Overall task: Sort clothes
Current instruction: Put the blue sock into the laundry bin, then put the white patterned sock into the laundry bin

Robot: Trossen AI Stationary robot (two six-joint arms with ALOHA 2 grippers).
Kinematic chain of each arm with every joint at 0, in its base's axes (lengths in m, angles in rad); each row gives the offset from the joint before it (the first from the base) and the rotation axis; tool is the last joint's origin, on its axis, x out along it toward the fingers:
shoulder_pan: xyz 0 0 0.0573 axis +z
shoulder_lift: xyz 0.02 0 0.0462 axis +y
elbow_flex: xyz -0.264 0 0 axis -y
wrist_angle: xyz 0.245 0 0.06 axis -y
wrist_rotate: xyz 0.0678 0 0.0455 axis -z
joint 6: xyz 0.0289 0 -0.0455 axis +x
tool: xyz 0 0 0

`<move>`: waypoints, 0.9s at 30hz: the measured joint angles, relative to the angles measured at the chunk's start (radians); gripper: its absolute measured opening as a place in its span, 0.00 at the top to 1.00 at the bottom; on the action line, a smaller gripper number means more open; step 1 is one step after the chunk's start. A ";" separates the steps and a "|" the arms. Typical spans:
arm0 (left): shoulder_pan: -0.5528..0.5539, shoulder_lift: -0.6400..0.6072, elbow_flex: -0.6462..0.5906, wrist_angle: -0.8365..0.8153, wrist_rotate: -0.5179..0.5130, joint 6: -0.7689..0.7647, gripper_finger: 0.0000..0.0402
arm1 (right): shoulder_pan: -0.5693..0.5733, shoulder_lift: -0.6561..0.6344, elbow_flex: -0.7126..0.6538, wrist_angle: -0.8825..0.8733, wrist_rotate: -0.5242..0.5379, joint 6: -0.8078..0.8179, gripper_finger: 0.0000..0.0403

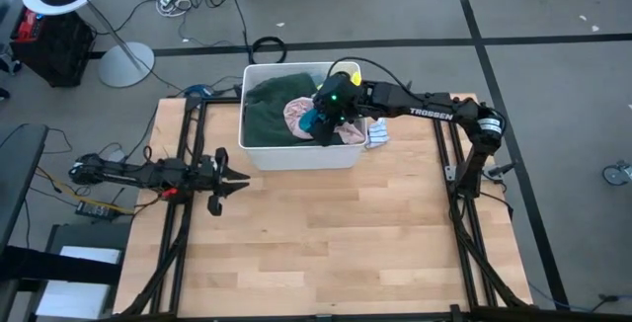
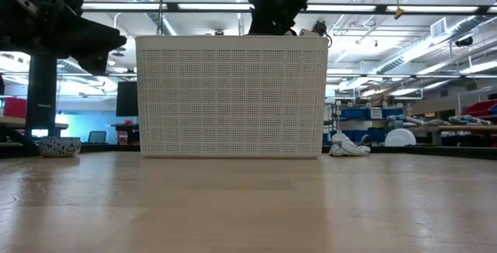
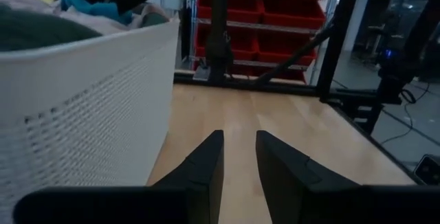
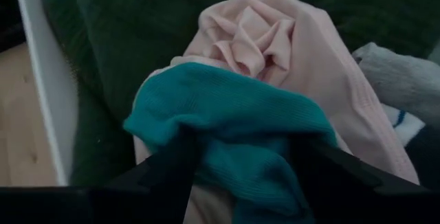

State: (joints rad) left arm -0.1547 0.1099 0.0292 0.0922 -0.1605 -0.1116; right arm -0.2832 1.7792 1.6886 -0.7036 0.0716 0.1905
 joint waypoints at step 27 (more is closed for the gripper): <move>0.000 -0.103 -0.022 -0.059 0.021 -0.063 0.78 | 0.008 -0.169 0.000 -0.018 0.008 0.002 0.41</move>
State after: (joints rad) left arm -0.1543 0.0071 0.0074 0.0334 -0.1398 -0.1749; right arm -0.2749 1.6105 1.6886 -0.7213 0.0792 0.1930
